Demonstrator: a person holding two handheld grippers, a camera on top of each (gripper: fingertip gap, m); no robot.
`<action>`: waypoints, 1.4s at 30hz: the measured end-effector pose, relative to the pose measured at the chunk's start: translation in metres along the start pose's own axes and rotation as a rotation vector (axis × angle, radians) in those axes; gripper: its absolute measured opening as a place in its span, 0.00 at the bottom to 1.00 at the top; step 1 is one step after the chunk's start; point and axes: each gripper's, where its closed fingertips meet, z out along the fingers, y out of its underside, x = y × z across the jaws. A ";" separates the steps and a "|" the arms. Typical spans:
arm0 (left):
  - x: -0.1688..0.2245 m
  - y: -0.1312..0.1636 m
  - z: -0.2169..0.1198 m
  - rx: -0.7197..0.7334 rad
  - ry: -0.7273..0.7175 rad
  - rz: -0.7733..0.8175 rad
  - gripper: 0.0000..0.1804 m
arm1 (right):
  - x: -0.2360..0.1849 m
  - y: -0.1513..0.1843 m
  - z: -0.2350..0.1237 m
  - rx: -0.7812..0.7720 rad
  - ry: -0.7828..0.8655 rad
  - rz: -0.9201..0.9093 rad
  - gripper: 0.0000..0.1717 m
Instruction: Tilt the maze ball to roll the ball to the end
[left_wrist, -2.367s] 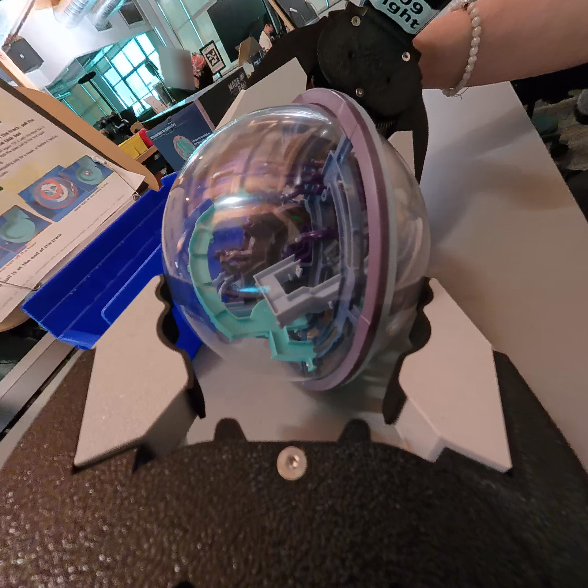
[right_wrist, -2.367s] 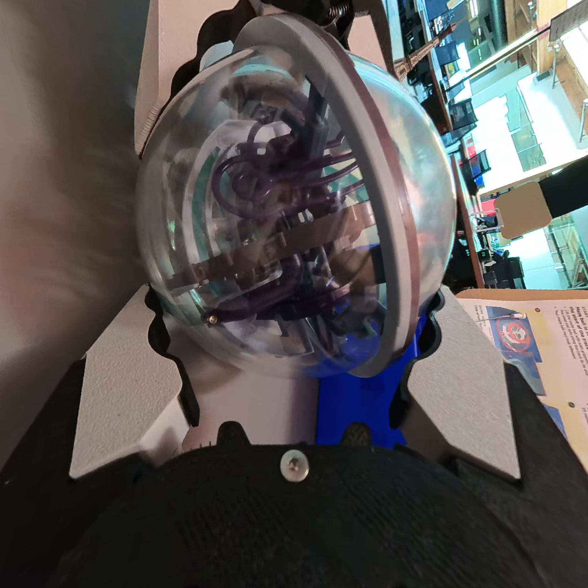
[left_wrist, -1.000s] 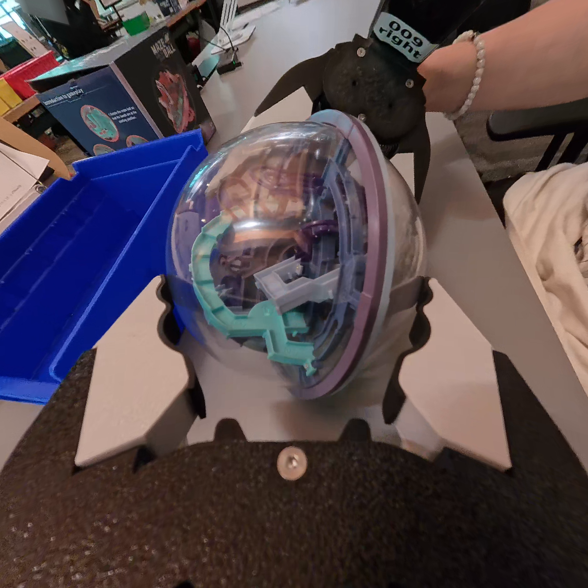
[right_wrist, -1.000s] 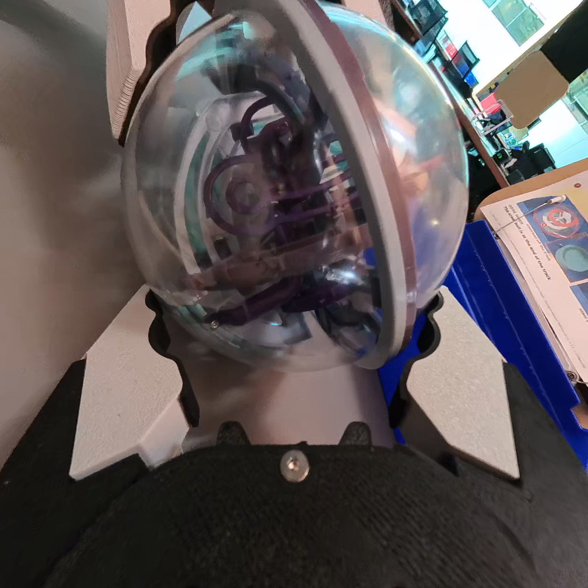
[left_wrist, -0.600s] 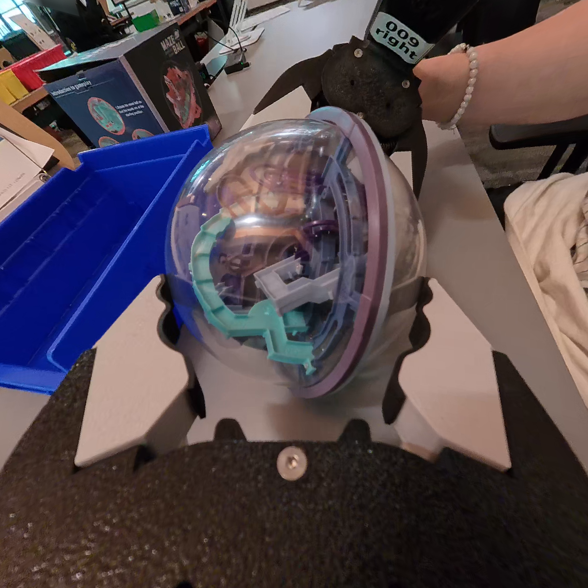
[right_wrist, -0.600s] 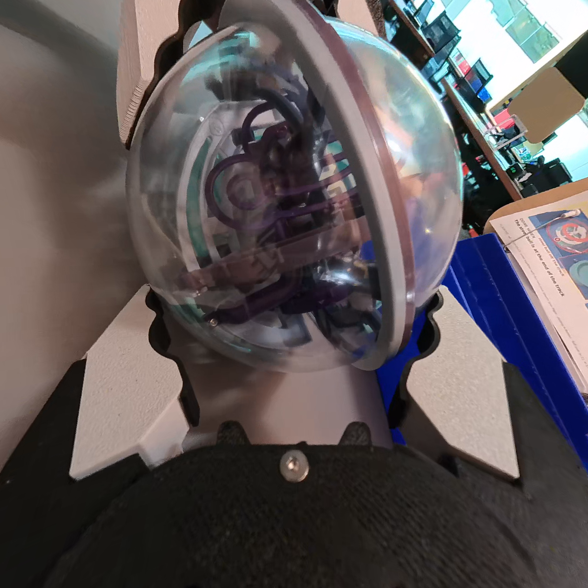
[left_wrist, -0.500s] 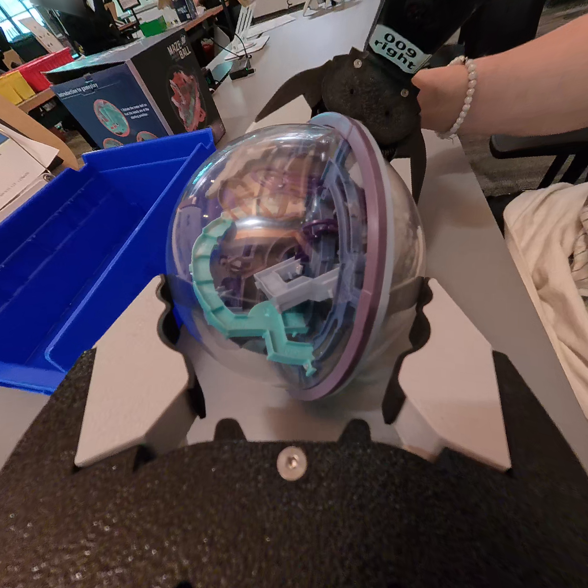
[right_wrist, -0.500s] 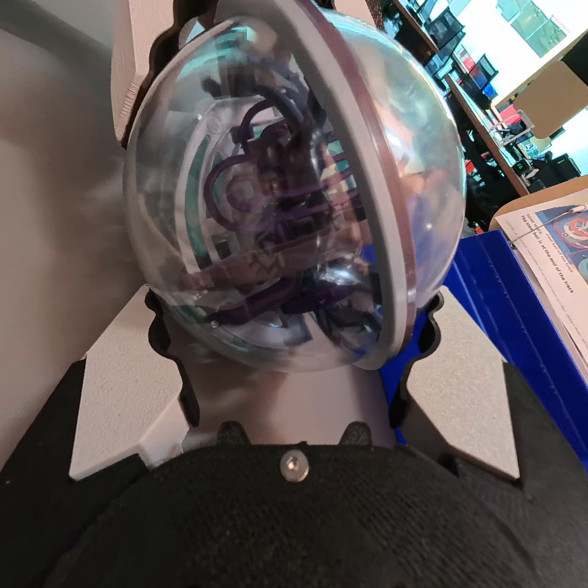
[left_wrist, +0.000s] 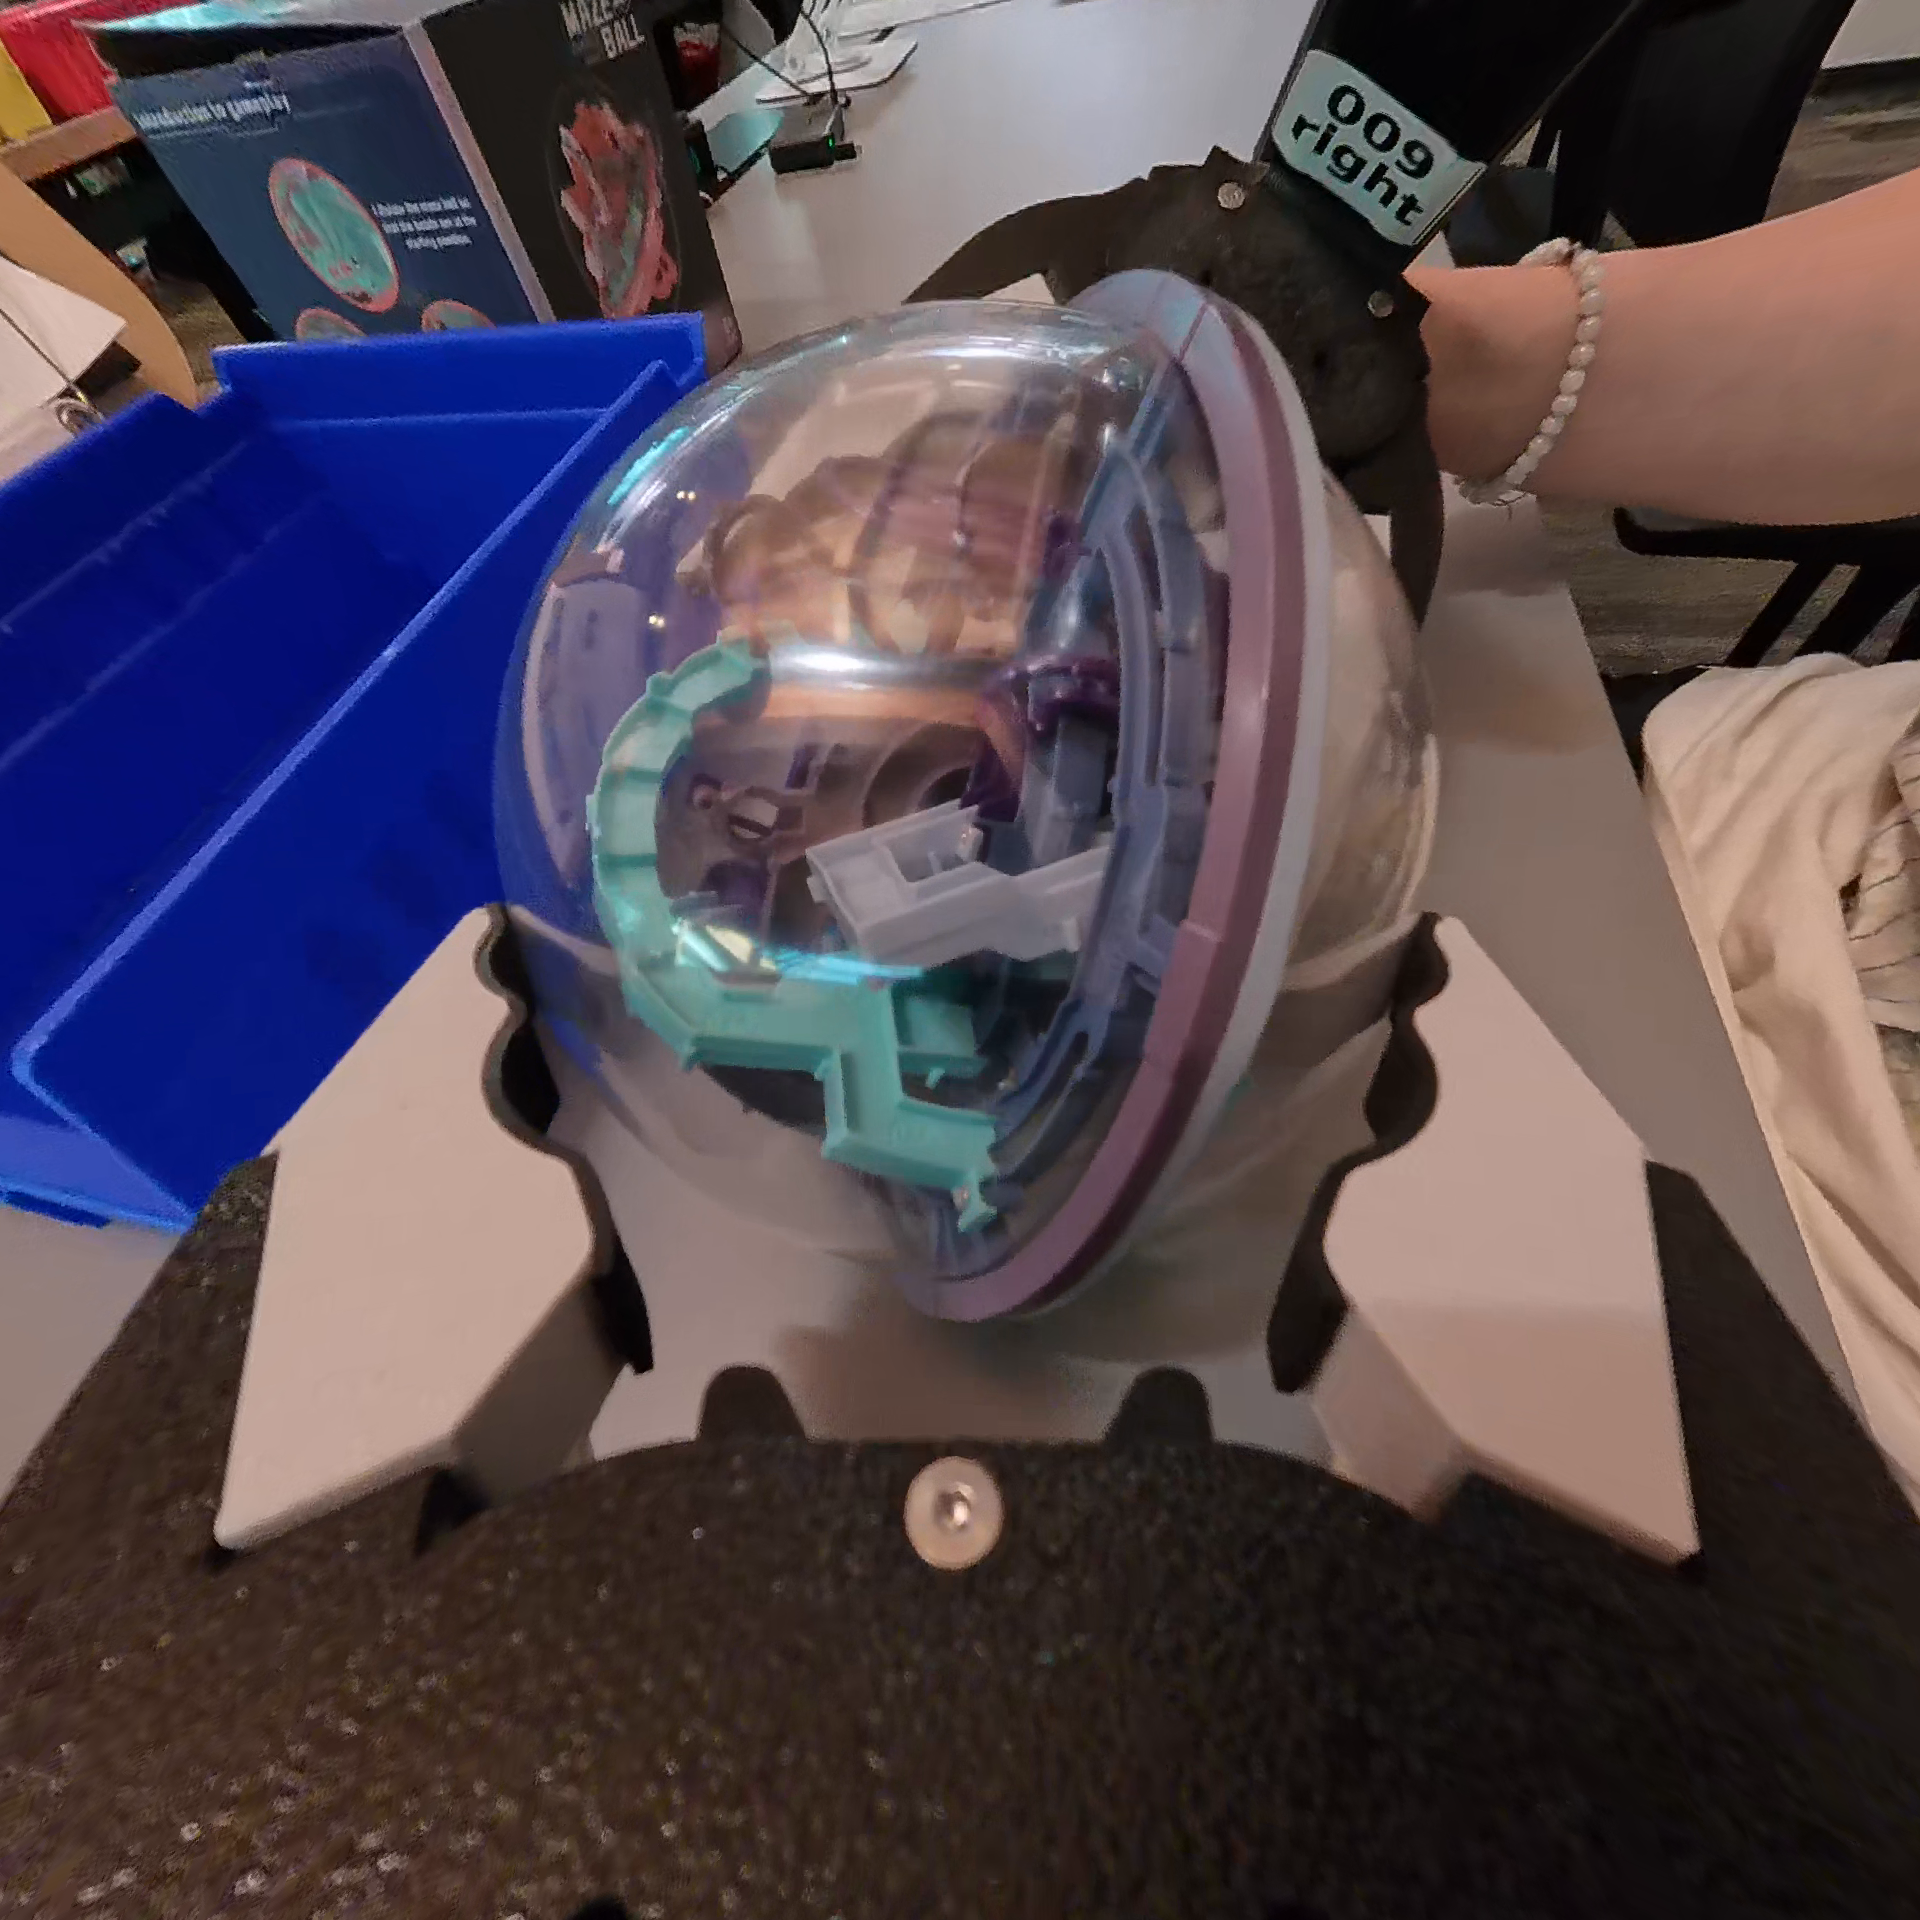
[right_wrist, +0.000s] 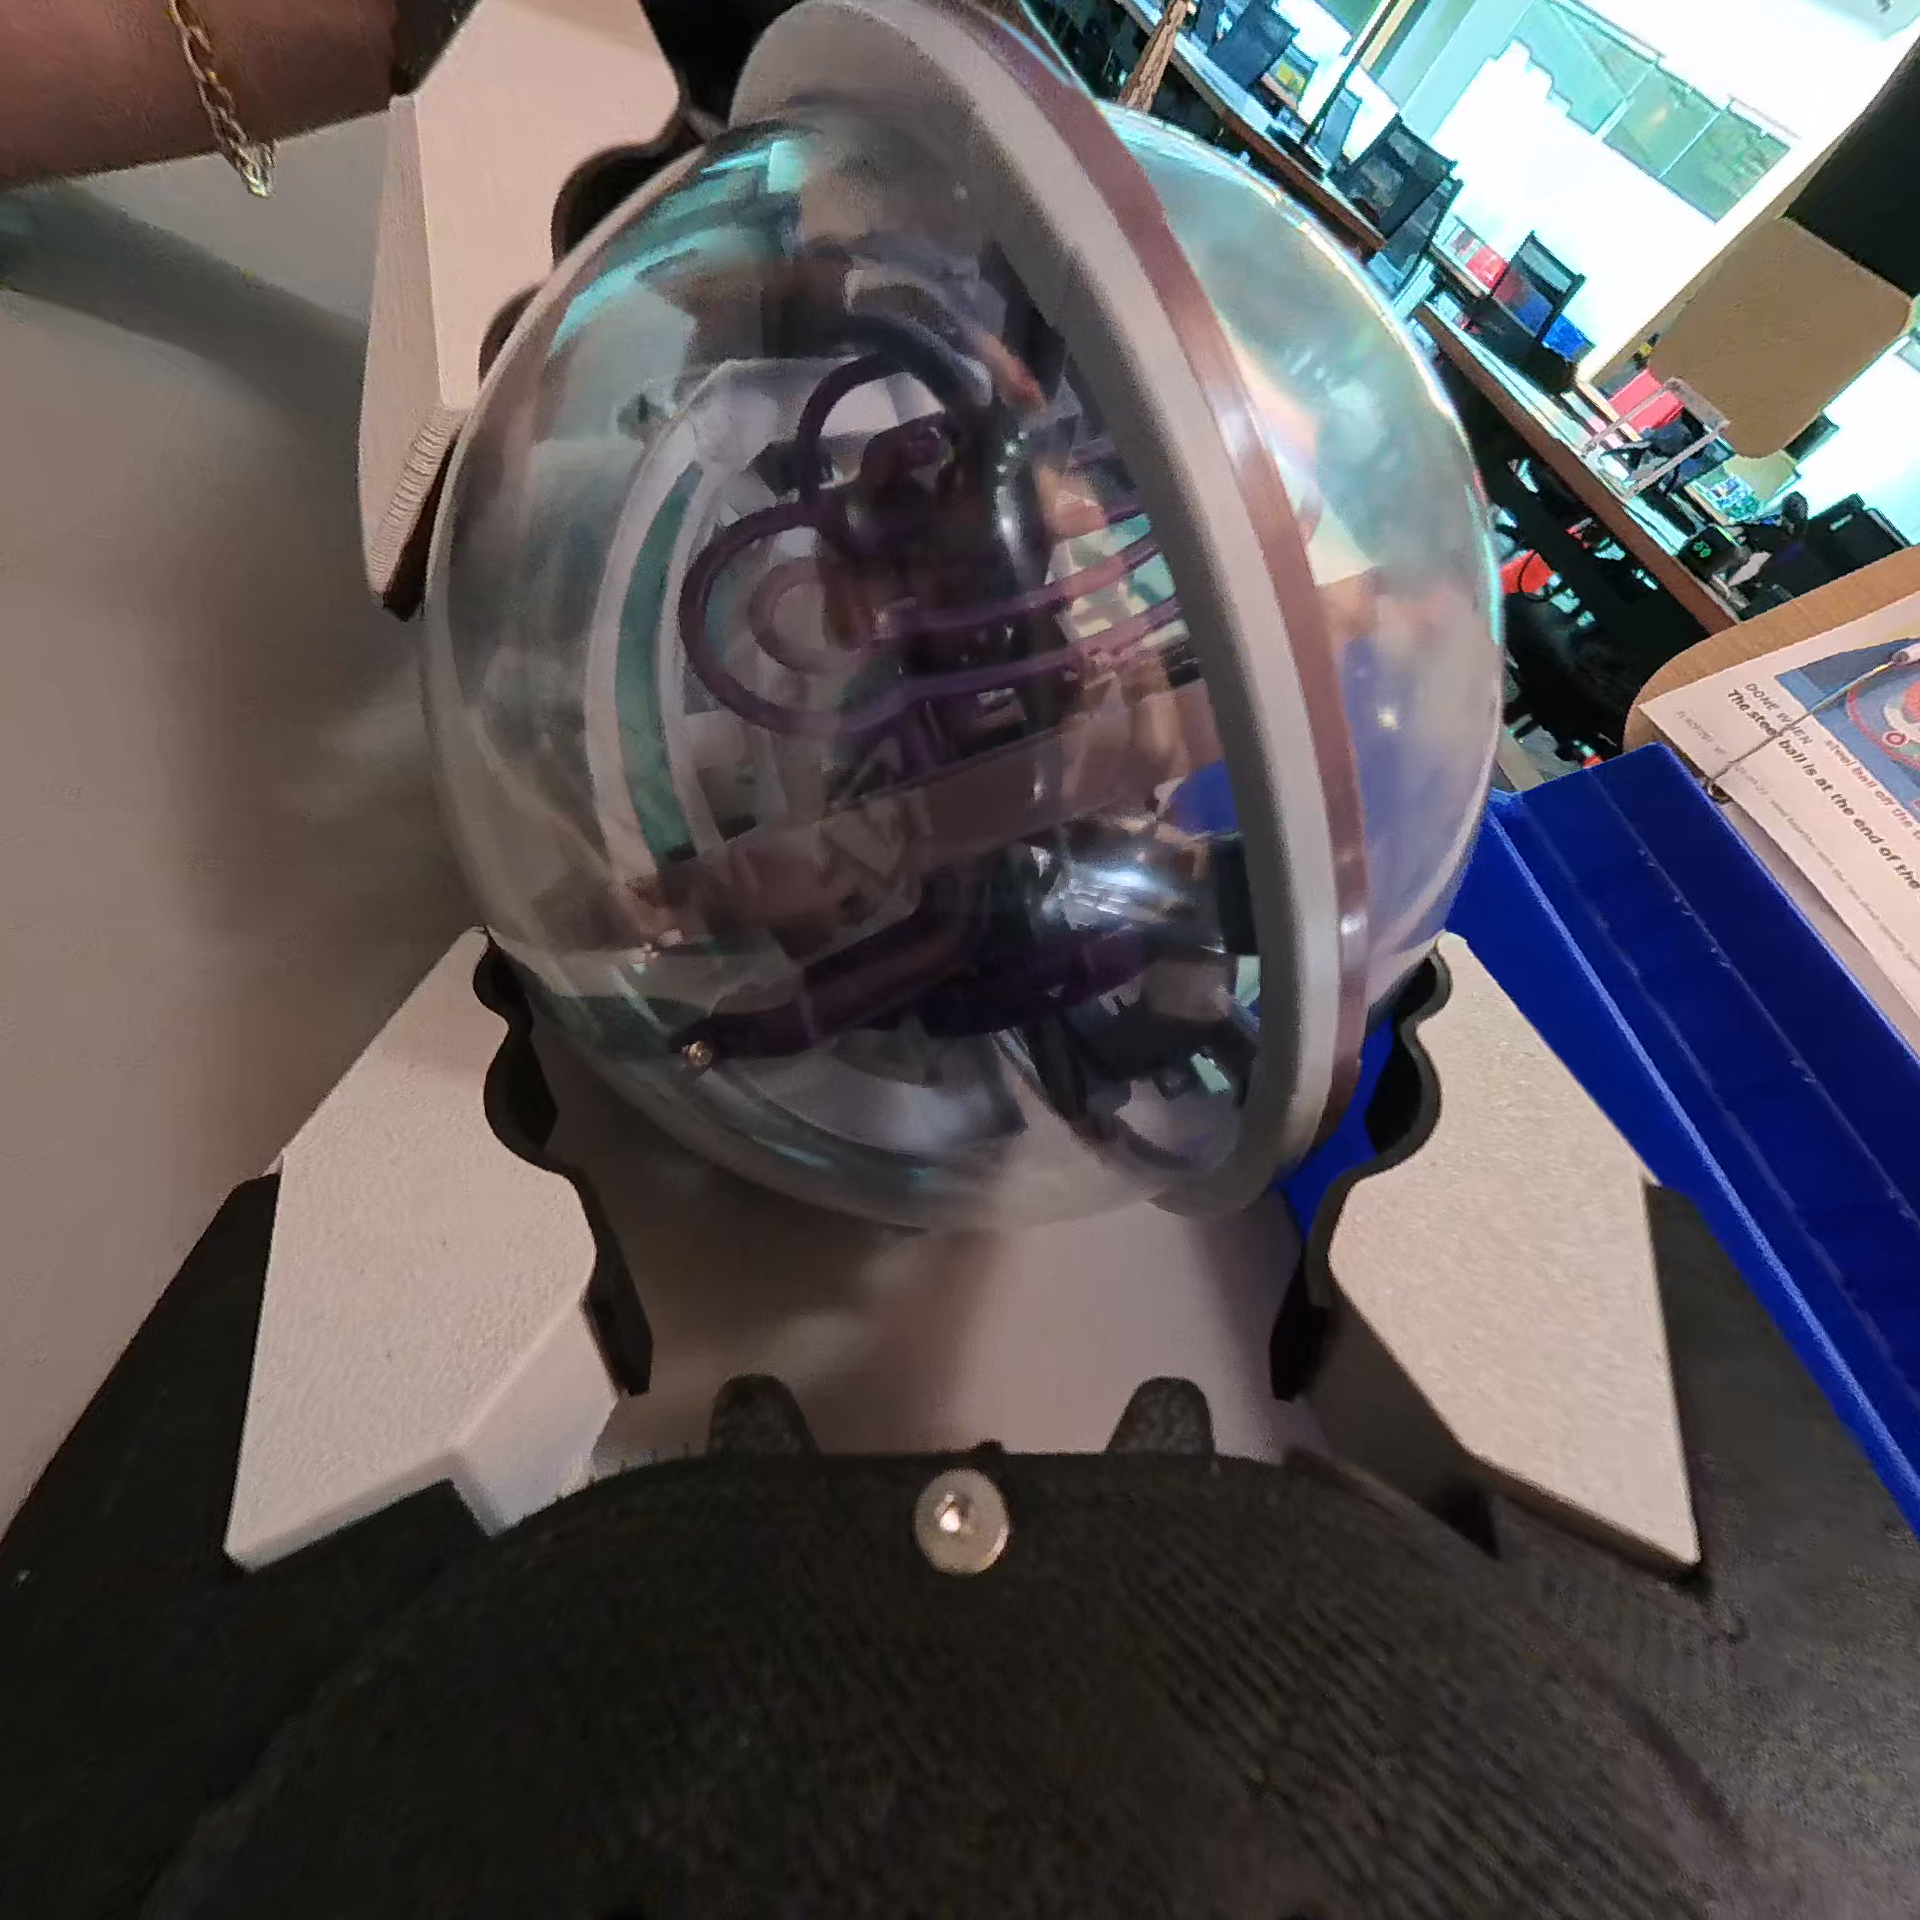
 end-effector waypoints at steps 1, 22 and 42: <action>0.000 0.000 0.000 0.001 0.001 -0.005 0.85 | 0.000 0.000 0.000 0.004 -0.003 0.006 0.92; -0.001 -0.006 0.002 0.049 0.021 -0.058 0.86 | -0.001 0.001 0.000 0.054 -0.014 0.086 0.92; -0.003 -0.011 0.007 0.101 0.007 -0.065 0.87 | 0.001 0.007 -0.001 0.027 -0.019 0.126 0.92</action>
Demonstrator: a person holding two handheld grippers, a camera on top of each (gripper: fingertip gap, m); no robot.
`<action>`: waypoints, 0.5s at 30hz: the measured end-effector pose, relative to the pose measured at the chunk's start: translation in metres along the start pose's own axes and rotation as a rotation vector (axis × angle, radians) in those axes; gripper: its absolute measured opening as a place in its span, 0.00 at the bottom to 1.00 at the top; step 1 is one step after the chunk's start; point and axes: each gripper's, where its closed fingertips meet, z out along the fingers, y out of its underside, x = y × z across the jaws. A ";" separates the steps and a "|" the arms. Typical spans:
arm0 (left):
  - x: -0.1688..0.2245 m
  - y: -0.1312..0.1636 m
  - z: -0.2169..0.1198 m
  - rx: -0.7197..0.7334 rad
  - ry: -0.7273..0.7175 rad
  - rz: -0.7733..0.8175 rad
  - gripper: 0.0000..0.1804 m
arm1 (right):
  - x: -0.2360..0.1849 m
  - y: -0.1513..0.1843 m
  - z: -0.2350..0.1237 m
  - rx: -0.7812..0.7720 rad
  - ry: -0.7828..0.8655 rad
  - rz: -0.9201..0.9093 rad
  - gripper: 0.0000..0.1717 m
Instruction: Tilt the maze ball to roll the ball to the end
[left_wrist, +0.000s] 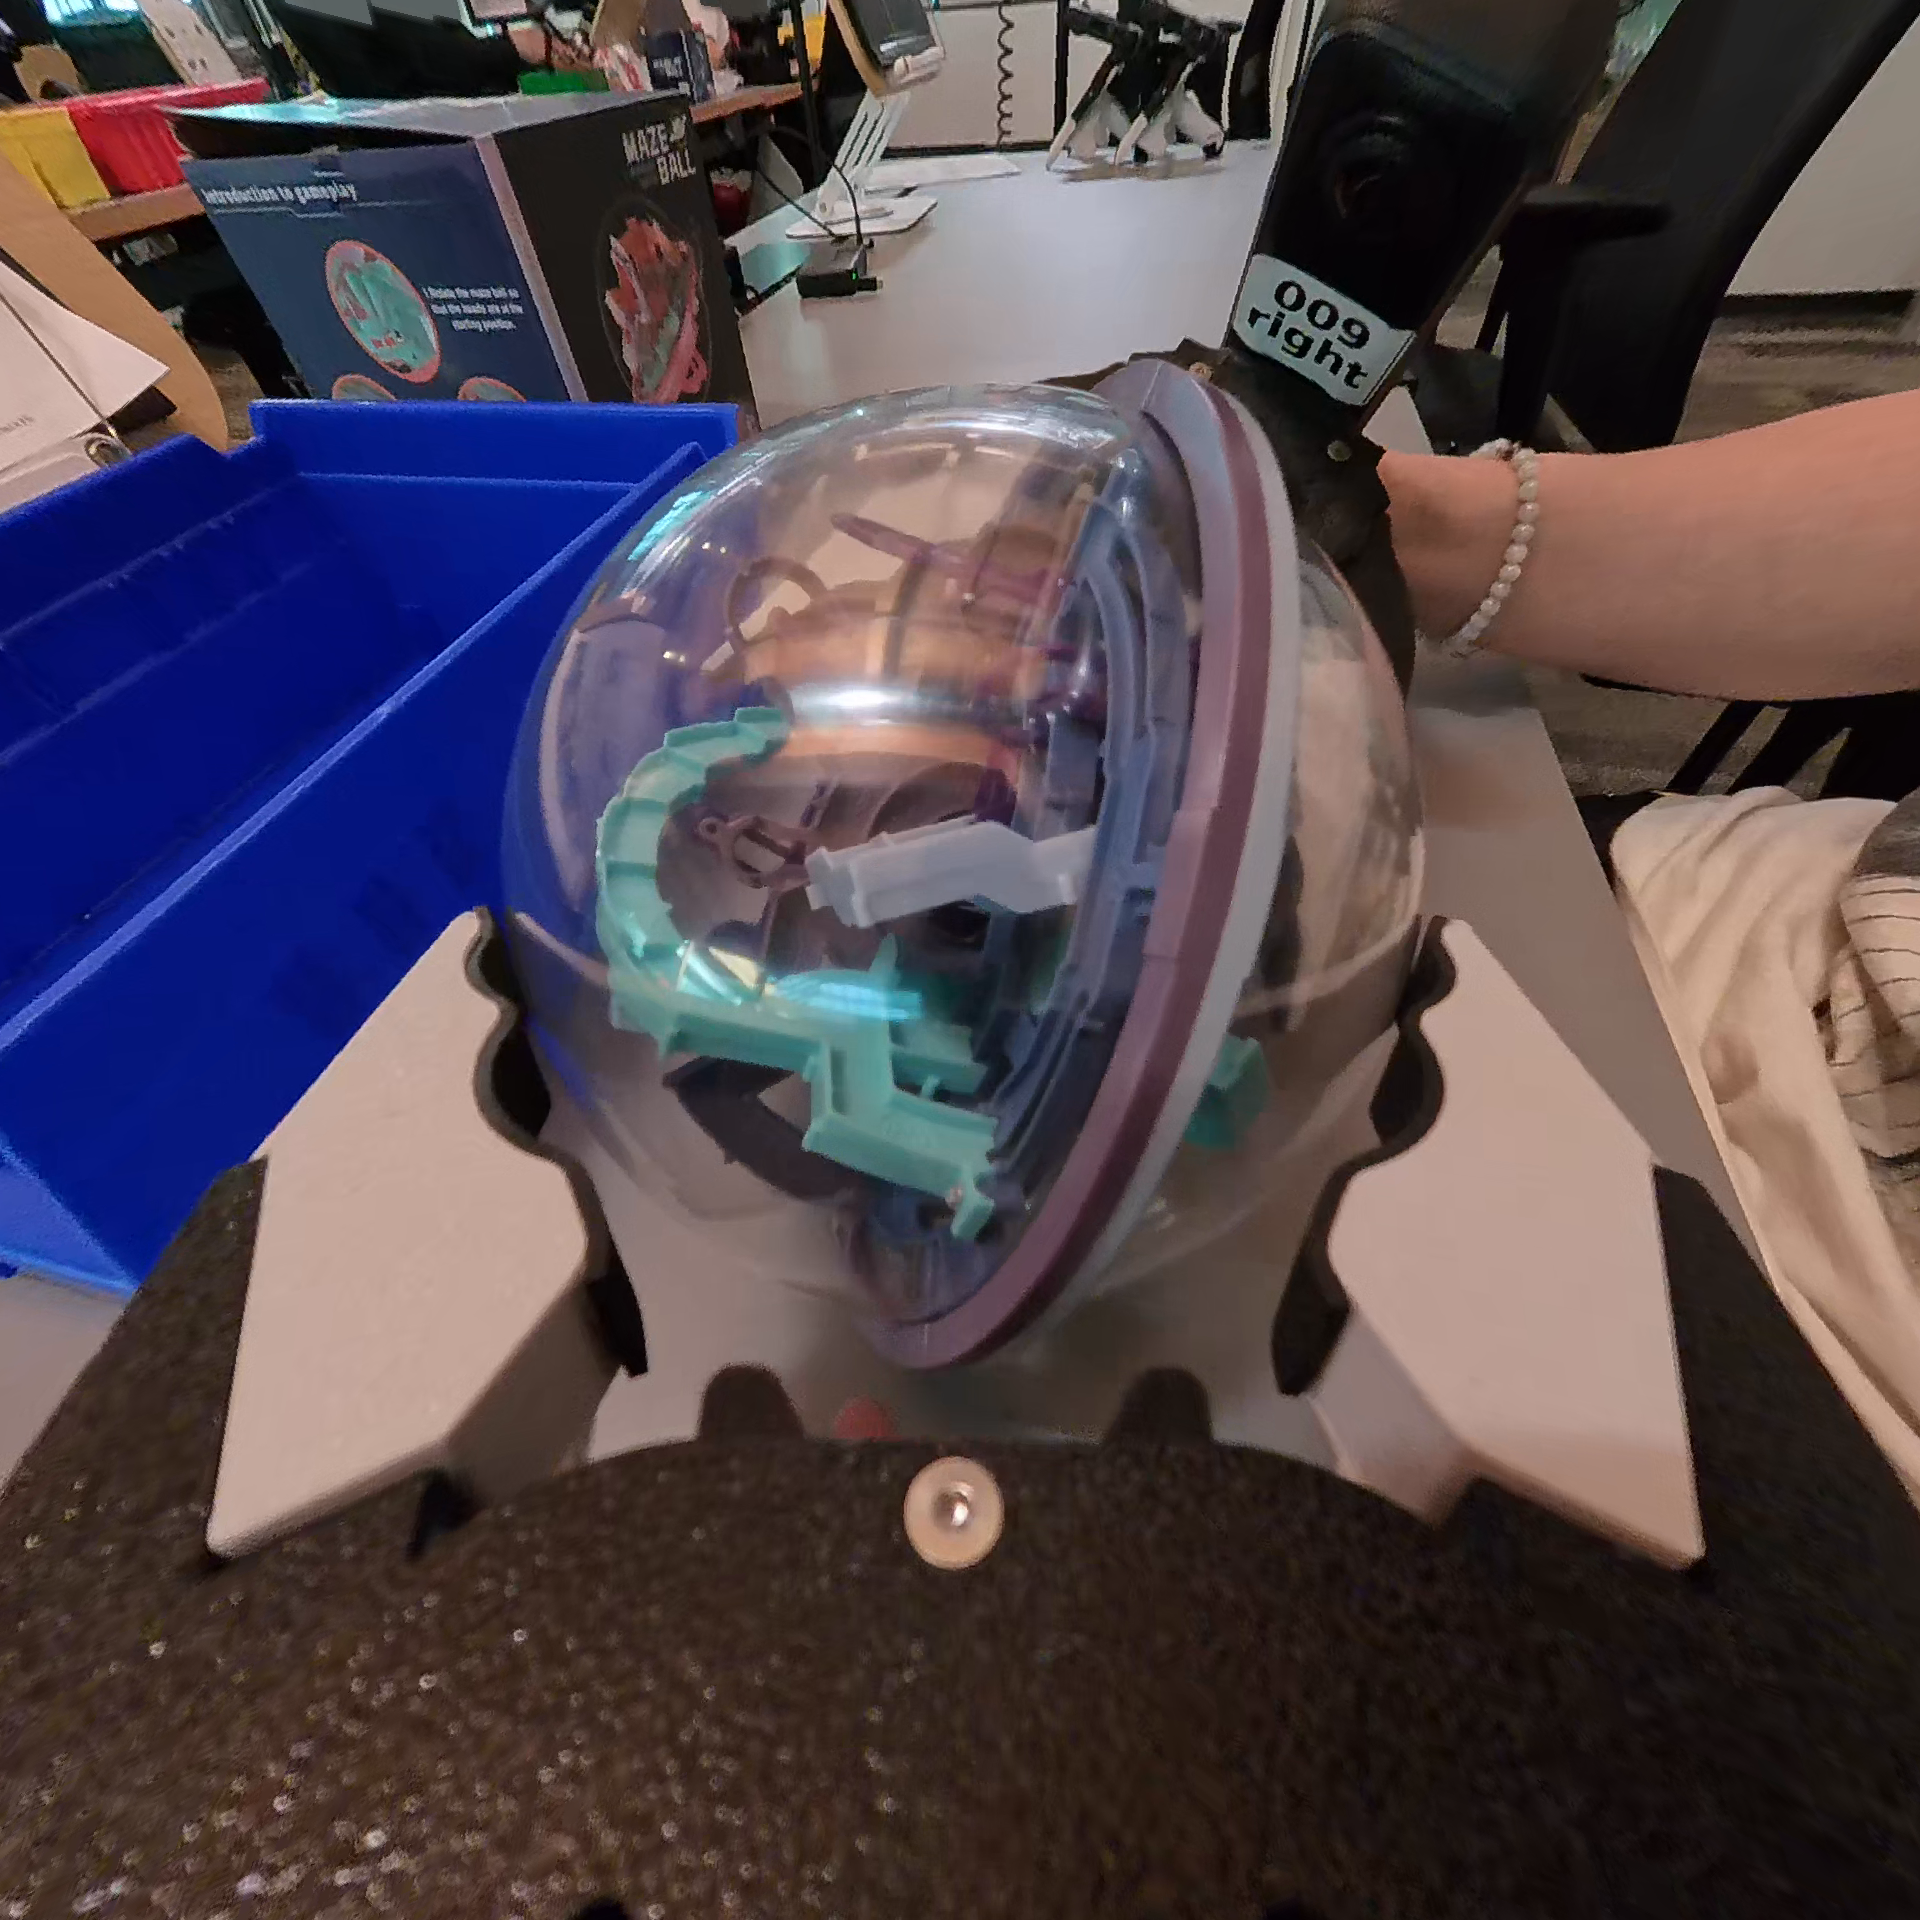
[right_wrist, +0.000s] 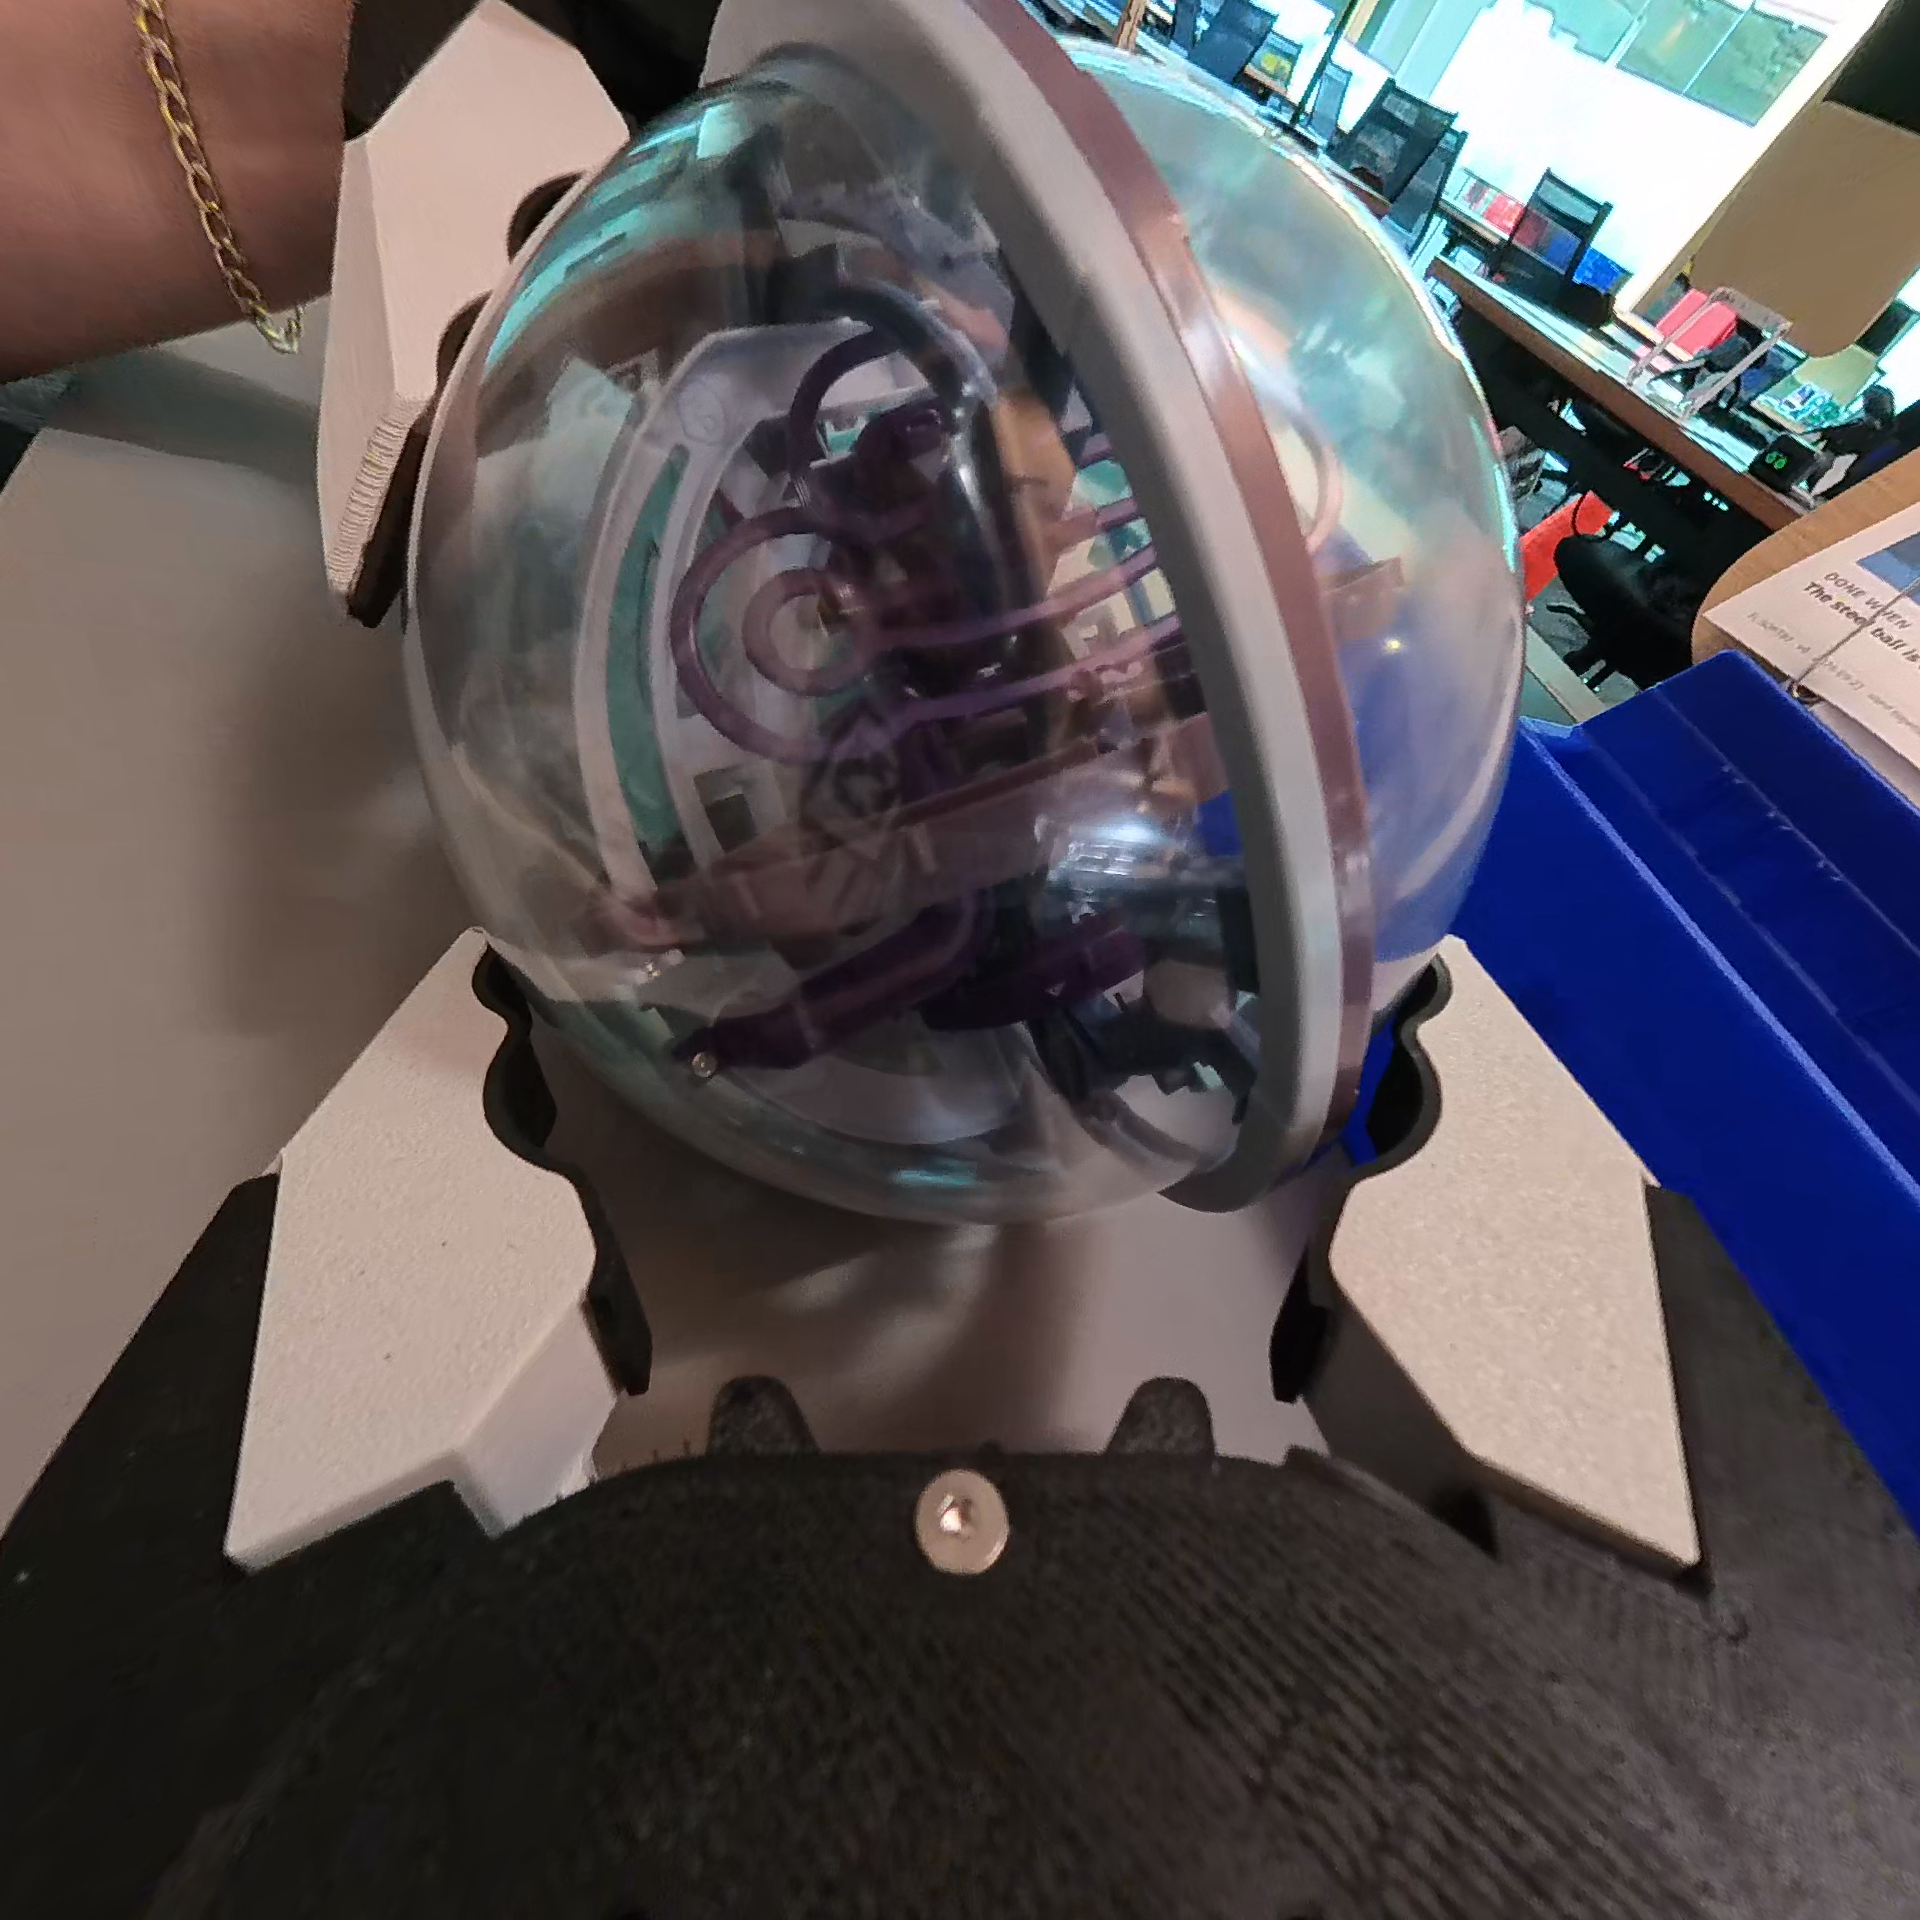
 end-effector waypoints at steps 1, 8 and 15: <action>0.000 -0.001 0.000 0.012 0.005 -0.004 0.87 | 0.000 0.000 0.000 0.001 0.001 0.004 0.92; -0.005 -0.006 -0.003 0.113 0.025 -0.059 0.87 | 0.003 -0.004 0.003 0.019 -0.013 0.048 0.92; -0.007 -0.022 -0.021 0.244 0.024 -0.001 0.87 | 0.007 -0.032 0.008 0.099 0.014 -0.034 0.92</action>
